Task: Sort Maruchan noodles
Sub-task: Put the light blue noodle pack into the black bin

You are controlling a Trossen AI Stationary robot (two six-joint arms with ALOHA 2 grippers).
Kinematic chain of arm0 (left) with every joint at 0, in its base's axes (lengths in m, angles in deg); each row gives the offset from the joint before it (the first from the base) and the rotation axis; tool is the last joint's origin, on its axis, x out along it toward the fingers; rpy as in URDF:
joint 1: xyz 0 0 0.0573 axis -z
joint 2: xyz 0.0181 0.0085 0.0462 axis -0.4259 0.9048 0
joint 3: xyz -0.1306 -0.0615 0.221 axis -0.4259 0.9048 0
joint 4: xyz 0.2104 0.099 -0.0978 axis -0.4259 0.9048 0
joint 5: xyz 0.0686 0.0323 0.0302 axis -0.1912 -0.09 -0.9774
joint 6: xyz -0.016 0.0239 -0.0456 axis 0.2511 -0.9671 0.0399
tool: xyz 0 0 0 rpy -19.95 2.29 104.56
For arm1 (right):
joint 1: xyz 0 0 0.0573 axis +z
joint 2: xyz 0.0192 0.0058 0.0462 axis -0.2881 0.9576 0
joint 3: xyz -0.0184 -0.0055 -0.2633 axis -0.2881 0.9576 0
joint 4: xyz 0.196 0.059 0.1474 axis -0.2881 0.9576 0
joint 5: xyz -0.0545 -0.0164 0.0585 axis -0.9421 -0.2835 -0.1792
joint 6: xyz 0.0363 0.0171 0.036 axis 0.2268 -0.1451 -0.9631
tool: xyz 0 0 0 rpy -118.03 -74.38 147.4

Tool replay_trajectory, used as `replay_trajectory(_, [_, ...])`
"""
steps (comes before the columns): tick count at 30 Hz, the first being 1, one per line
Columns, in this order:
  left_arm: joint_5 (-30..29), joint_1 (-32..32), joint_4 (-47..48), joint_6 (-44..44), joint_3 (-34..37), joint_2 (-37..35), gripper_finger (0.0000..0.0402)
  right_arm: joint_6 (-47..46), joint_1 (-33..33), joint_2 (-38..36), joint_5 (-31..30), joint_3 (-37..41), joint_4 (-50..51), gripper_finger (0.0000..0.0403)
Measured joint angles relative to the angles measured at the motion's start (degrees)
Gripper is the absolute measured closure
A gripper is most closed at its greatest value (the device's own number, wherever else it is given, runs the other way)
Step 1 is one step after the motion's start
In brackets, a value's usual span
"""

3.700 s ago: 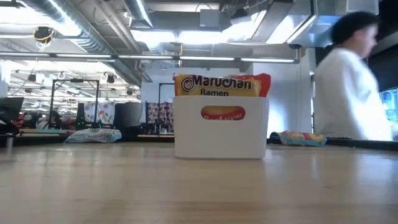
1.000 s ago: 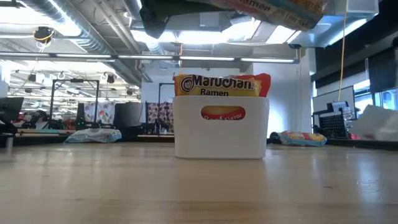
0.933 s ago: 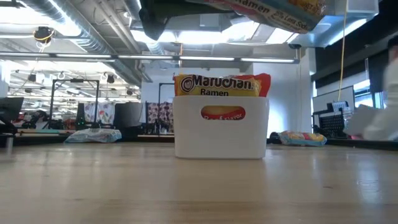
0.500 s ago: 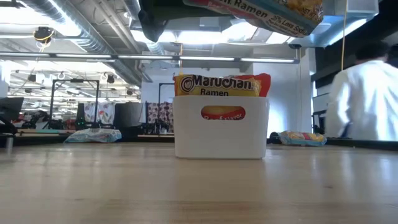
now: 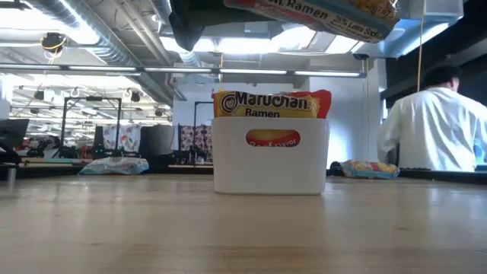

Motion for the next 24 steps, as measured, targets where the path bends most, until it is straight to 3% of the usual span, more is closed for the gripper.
replay_trajectory(5, [1.32, 0.96, 1.11, -0.04, 0.00, -2.30, 0.0212, -0.07, 1.14, -2.68, -0.45, 0.00, 1.19, 0.0315])
replay_trajectory(11, [1.34, 3.26, 2.86, 2.57, -0.07, -5.07, 0.0208, -5.38, 5.18, -8.66, -5.27, 0.00, 8.62, 0.0293])
replay_trajectory(24, [0.07, 5.70, 2.54, 4.46, -0.04, -4.59, 0.0207, -33.20, 24.18, -13.73, -12.03, 0.66, 28.19, 0.0307])
